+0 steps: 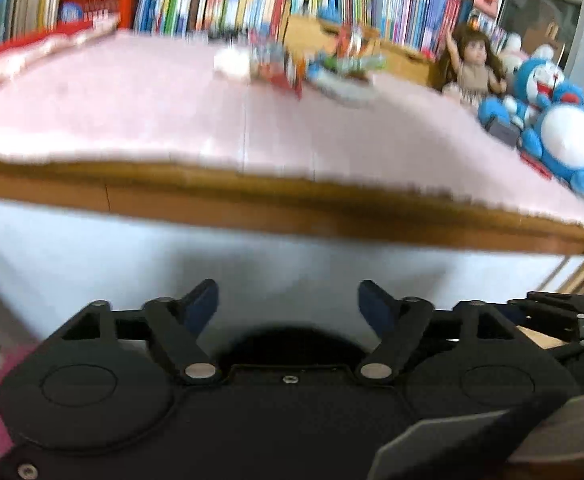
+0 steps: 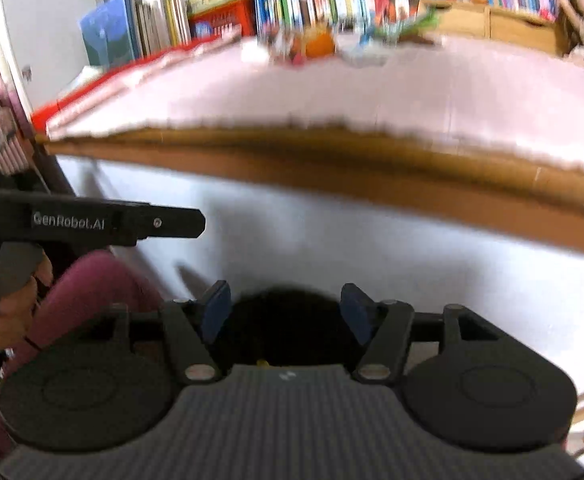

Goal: Collect trash
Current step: 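Raise both open tools back over the bed, then grasp the orange-and-pink wrapper with the left tool while the right grasps the white paper bag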

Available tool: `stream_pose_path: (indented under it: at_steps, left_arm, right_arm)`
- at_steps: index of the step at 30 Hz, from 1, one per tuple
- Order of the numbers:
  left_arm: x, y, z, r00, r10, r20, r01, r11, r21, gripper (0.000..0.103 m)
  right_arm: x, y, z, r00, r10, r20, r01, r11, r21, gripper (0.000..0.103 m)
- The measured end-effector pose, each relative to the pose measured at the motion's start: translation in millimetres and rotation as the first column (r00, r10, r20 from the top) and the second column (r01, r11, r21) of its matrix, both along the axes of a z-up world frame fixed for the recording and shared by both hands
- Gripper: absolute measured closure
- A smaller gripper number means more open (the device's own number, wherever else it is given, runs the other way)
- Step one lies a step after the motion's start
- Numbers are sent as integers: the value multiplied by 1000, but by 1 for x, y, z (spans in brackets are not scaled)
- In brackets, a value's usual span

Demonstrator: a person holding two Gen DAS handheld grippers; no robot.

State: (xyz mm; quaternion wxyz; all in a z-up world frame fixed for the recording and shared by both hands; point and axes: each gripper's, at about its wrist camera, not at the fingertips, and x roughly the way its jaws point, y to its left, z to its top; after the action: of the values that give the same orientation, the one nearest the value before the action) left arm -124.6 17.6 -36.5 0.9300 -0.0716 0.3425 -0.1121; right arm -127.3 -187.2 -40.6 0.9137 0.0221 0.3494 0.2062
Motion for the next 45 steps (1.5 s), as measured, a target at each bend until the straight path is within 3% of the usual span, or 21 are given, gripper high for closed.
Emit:
stream_pose_path:
  at_steps: [5,9,15,22,29,33,36,38,40,45]
  left_arm:
    - [13,4,33,993,35,116,-33,999,-19,21]
    - [36,5,52,985,65,157,-58,997,-45,20]
    - [85,6,67,982,111,156,-98,991,-91,20]
    - [151,2,66,979,172,111,-155,976,-150,20]
    - [202,-10,59,972,209,110,-197,973,-117,22]
    - [217,-14,53,972,209,107,-199,975,-102,30]
    - [226,-13,48,973,217,85,-208,973,-103,55]
    - [228,-13,47,973,215,86,-206,973,-103,63]
    - [226,-15,47,973,200,116,-189,977,-99,78]
    - [215,-22,49,968,163,193,-155,986,-52,85]
  right_arm:
    - [15,-7,33,995,-14,103,12,1000,17,28]
    - [36,-3,50,984,-38,174,42,999,-15,27]
    - [80,-10,64,970,-89,227,99,995,-32,20]
    - [132,-15,66,969,-124,215,132,991,-20,20]
    - [170,-13,62,974,-131,185,141,989,-40,19]
    - [190,-8,55,979,-121,161,133,989,-68,19]
    - [205,-4,50,982,-127,140,137,988,-67,19]
    - [214,-3,47,984,-130,125,138,989,-60,19]
    - [222,0,45,984,-135,113,142,988,-56,19]
    - [238,5,40,986,-145,85,149,988,-43,18]
